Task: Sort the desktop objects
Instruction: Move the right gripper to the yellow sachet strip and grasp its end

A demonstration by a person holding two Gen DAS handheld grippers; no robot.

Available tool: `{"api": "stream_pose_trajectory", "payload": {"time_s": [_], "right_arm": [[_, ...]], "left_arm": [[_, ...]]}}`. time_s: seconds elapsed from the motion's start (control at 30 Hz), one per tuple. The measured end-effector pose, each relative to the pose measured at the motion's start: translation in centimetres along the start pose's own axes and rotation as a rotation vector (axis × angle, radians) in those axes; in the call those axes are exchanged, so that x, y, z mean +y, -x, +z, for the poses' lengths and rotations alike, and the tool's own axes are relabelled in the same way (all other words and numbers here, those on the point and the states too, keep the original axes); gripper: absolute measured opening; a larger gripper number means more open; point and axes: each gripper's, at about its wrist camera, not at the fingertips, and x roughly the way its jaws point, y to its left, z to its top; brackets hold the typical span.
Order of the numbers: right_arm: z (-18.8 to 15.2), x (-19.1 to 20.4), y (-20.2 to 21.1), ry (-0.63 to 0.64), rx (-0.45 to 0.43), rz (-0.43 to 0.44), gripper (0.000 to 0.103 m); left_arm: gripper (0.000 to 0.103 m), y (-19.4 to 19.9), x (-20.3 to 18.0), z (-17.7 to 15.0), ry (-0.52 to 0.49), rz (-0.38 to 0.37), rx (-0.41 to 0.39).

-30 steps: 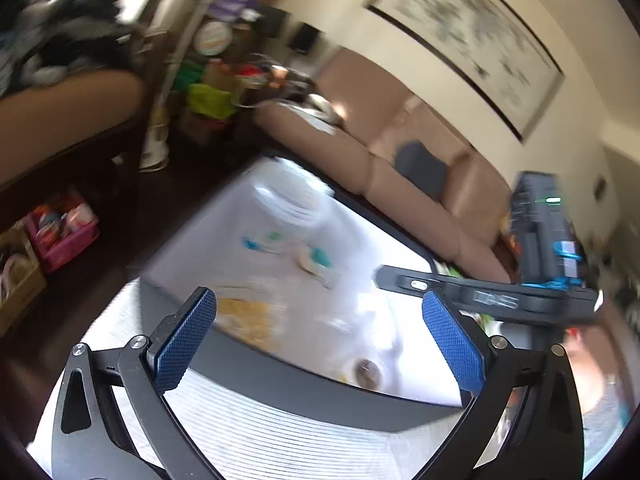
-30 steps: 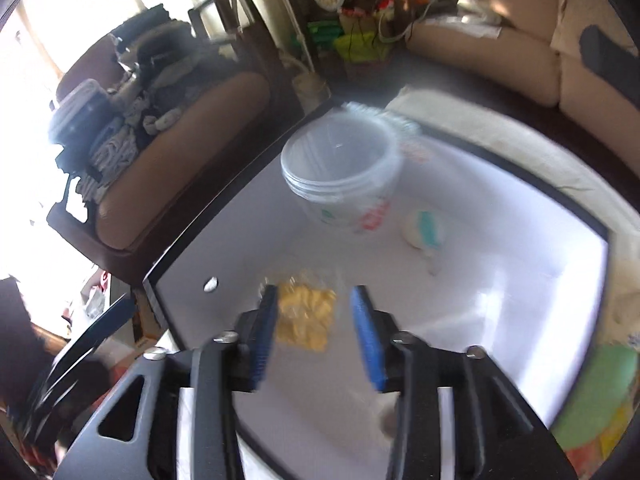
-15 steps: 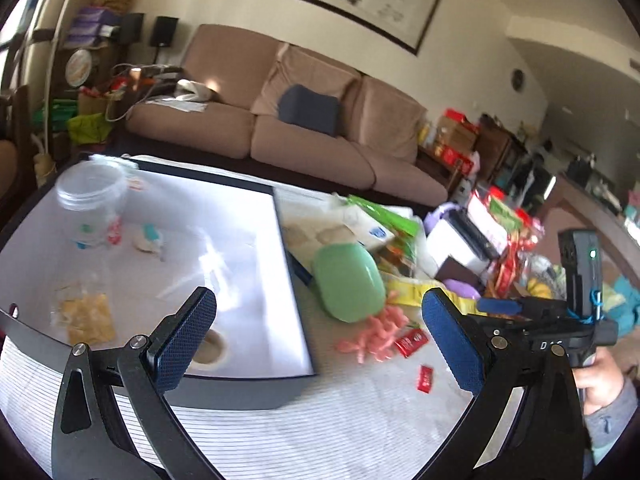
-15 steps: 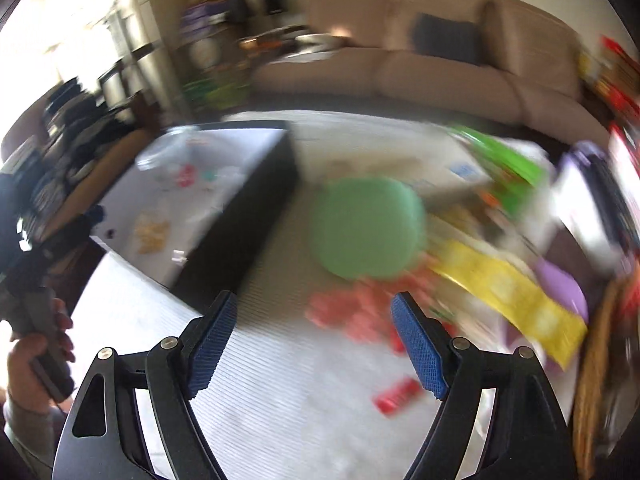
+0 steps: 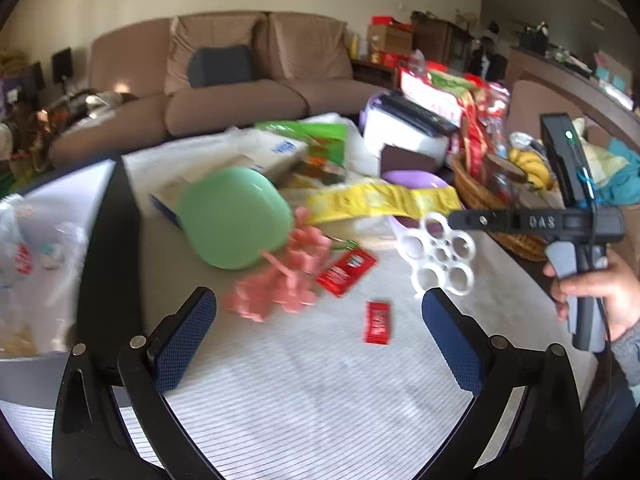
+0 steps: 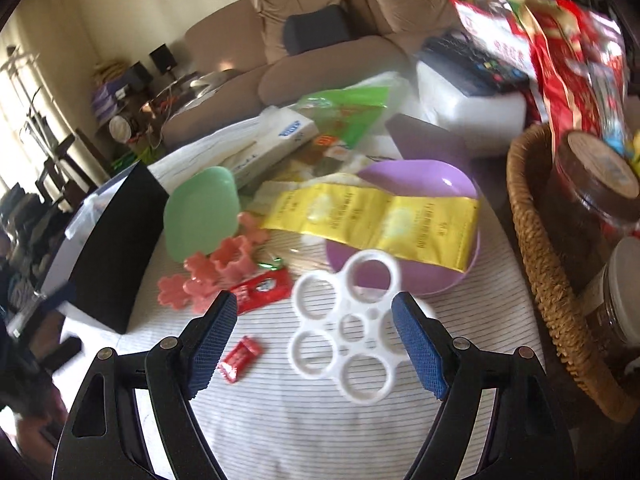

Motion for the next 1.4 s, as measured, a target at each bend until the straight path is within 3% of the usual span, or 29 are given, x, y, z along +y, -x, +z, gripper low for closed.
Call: {"api": "stream_pose_trajectory", "payload": {"time_s": [0.17,0.33,0.47,0.57,0.63,0.73,0.83,0.93,1.07,1.13,1.27,1.4], "right_arm": [[0.5,-1.5,-0.4,0.049,0.002,-0.050,0.082],[1.0,-3.6,-0.2,0.078,-0.039,-0.117,0.082],[1.2,-5.2,-0.7,0.049,-0.036,-0.108,0.082],[1.9,-6.4,-0.7,0.002,-0.070,-0.092,0.073],[2.6,-6.8,-0.8,-0.003,-0.093,-0.088,0.051],[3.6,-6.5,-0.7,0.038,-0.117,-0.097,0.051],[4.4,-5.2,-0.9,0.089,-0.111,-0.052,0.052],[5.2,-2.4,-2.5,0.190,-0.071,-0.018,0.058],[5.3,3.0,-5.7,0.428,0.004,-0.047,0.067],[4.6,5.5,-7.4,0.555,0.041,-0.097,0.074],[2.8,8.3,-11.0,0.786,0.117,-0.245,0.075],[3.3,8.3,-13.5,0.892,0.196,-0.304,0.075]], "left_arm": [[0.103,-1.5,-0.4,-0.8,-0.006,-0.011,0.046],[0.103,-1.6,-0.2,-0.8,0.025,-0.027,0.043],[0.103,-1.7,0.1,-0.6,0.047,-0.036,0.042],[0.103,-1.5,0.5,-0.5,0.062,-0.039,0.039],[0.103,-1.3,0.8,-0.5,0.075,-0.044,0.034],[0.103,-1.1,1.3,-0.3,0.089,-0.049,0.029],[0.103,-0.9,1.6,-0.1,0.106,-0.057,0.019],[0.103,-0.5,2.0,0.1,0.137,-0.082,0.007],[0.103,-0.2,2.3,0.3,0.149,-0.086,0.001],[0.103,-0.2,2.6,0.4,0.158,-0.088,0.002],[0.103,-0.2,3.3,0.5,0.195,-0.102,-0.001],[0.103,0.1,3.8,0.7,0.220,-0.115,-0.010]]}}
